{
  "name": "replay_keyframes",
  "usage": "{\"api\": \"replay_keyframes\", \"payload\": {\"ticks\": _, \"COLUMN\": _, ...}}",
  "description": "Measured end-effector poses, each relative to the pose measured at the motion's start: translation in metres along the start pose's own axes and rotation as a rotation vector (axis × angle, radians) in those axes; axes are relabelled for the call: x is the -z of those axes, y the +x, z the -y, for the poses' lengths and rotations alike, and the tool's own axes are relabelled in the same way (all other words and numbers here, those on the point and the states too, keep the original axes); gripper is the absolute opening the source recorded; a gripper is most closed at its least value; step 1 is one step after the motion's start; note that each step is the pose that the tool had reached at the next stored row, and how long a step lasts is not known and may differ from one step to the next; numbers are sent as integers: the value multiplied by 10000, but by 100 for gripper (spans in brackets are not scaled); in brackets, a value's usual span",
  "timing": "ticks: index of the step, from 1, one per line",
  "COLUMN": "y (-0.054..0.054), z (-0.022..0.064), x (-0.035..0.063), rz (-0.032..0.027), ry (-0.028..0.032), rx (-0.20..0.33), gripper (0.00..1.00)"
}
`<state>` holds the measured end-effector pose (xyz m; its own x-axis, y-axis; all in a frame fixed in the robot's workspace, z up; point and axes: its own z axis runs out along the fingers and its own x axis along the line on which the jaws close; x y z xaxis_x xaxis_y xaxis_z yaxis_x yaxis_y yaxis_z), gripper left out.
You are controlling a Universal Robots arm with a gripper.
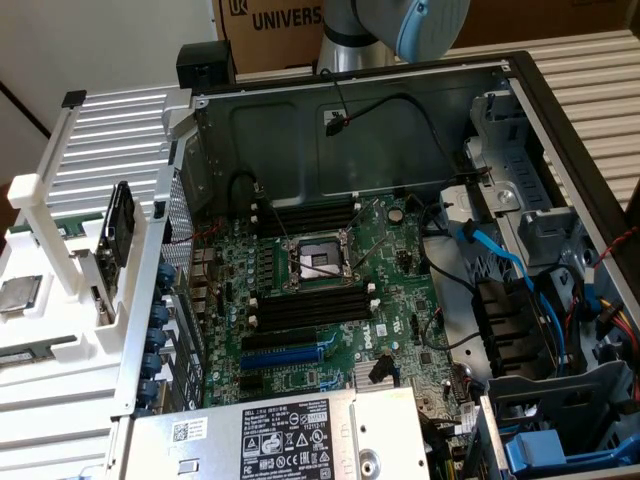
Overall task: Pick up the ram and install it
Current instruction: 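Pick up the ram and move it above insertion slot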
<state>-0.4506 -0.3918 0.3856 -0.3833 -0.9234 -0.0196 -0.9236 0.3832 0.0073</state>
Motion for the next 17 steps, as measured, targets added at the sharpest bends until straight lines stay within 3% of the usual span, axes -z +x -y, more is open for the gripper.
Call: {"api": "replay_keyframes", "payload": {"ticks": 17, "y": 0, "z": -1, "x": -4, "rz": 6, "ry": 4, "rx": 3106, "gripper": 11}}
